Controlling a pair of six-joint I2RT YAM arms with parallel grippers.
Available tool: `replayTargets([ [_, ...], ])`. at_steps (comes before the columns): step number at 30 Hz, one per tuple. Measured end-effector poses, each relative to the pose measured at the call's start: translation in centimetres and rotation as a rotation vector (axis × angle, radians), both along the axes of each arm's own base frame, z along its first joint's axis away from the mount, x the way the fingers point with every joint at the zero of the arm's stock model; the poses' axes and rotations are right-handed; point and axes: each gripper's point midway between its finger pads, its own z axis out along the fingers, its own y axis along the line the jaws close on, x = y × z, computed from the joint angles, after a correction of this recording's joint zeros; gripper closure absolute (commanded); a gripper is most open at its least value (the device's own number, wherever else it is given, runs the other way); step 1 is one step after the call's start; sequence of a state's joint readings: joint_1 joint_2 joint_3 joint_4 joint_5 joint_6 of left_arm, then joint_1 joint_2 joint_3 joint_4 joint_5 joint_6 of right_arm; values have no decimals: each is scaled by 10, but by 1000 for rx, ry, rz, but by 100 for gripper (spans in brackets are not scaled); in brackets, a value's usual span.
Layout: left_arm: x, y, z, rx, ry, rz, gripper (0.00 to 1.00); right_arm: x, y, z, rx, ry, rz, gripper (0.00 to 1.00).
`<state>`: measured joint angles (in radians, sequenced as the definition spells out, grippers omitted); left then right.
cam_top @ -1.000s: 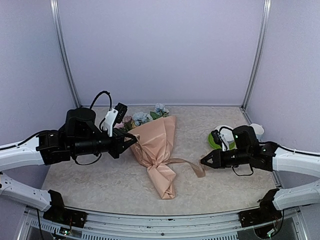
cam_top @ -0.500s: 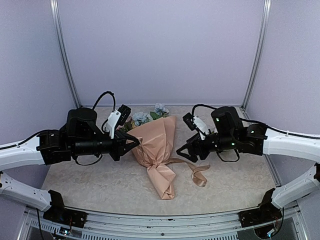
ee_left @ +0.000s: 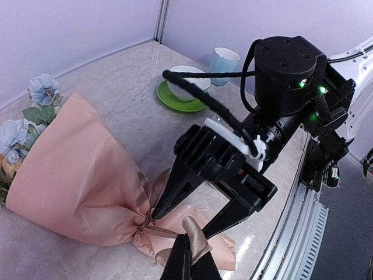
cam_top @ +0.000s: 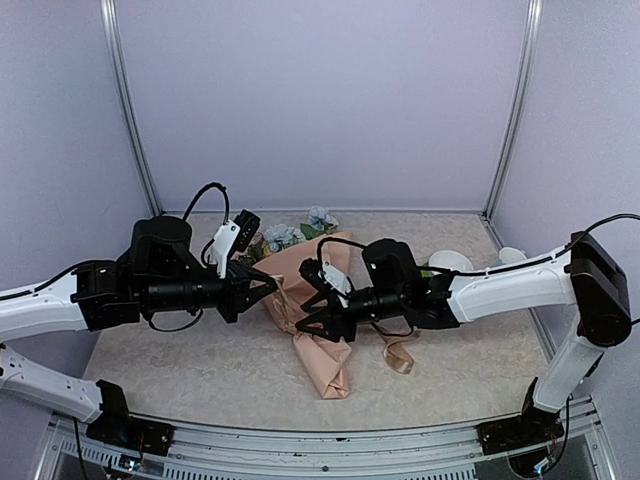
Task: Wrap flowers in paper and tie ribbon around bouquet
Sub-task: Cross the half-tied ribbon over the folded bouquet.
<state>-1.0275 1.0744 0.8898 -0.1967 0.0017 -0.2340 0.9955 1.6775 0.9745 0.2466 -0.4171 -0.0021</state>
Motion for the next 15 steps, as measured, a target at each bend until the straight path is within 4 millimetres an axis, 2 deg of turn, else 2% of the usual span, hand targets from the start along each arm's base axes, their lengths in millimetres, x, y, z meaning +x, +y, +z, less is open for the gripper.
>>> replayTargets([
  [6, -2, 5, -2, -2, 0, 2, 100, 3, 9, 23, 101, -40, 6, 65],
  [7, -1, 6, -2, -1, 0, 6, 100, 3, 10, 24, 110, -43, 8, 71],
  [9, 0, 7, -2, -2, 0, 9, 100, 4, 12, 20, 109, -40, 7, 91],
  [11, 1, 8, -3, 0, 1, 13, 100, 5, 12, 16, 100, -31, 5, 99],
  [15, 1, 13, -9, 1, 12, 24, 100, 6, 12, 16, 103, -35, -1, 100],
])
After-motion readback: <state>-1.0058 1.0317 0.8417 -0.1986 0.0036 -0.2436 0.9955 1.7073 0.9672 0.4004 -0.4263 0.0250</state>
